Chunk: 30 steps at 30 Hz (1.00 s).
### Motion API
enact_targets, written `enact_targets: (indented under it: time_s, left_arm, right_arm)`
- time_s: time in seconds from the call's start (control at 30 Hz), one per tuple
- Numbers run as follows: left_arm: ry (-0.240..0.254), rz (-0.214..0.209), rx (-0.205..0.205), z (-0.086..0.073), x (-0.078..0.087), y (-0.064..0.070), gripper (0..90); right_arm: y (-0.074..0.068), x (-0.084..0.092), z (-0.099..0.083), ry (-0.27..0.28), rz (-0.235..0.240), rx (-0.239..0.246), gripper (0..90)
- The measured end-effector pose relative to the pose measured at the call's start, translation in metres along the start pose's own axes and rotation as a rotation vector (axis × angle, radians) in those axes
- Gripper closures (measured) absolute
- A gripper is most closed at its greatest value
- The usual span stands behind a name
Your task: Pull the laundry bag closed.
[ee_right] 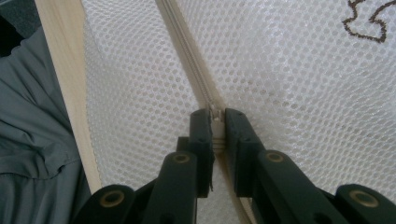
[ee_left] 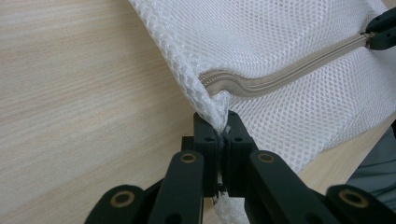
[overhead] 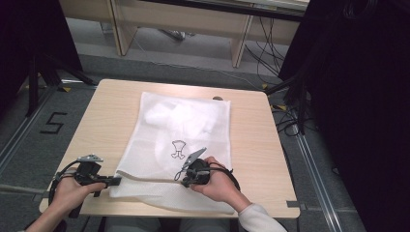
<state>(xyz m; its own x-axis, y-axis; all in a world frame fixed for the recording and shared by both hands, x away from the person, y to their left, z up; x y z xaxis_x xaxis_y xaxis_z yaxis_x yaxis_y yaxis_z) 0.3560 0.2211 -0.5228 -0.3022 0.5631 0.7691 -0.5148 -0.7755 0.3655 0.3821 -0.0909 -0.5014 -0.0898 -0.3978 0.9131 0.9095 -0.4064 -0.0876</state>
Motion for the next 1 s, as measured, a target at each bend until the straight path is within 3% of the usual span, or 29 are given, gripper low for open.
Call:
enact_targets:
  time_s: [0.63,0.67,0.73,0.8,0.93,1.0]
  left_arm:
    - [0.003,0.0,0.002,0.0,0.0,0.0,86.2]
    - [0.022,0.002,0.007,0.0,-0.001,0.001,86.2]
    - [0.003,0.0,0.002,0.0,0.0,0.0,86.3]
    - [0.03,0.005,0.012,0.0,-0.001,0.001,86.3]
    - [0.011,0.005,0.01,0.0,0.0,0.001,86.3]
    - [0.043,0.007,0.032,0.001,-0.002,0.002,86.2]
  right_arm:
    - [0.002,0.005,-0.007,0.003,-0.003,-0.007,82.6]
    - [0.003,0.005,-0.007,0.008,-0.01,-0.003,82.7]
    - [0.003,0.005,-0.008,0.009,-0.011,-0.006,82.6]
    - [0.003,0.006,-0.009,0.007,-0.008,-0.006,82.7]
    - [0.004,0.006,-0.011,0.01,-0.004,-0.013,82.7]
    - [0.005,0.008,-0.012,0.013,-0.012,-0.006,82.7]
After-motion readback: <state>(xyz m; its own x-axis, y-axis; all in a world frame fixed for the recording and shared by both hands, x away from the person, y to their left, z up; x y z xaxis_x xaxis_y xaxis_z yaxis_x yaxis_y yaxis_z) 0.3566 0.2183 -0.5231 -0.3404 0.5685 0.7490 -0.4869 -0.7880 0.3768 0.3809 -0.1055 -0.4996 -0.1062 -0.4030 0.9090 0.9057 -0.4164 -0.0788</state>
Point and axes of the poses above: each handheld gripper's, and its own axes: x roughly backward along the jaws, z roughly out of its top, y roughly to its right, the point moved 4 cm from there along -x, roughly forward along the jaws, and after that the axes turned 5 degrees about -y, right-handed, at the moved point
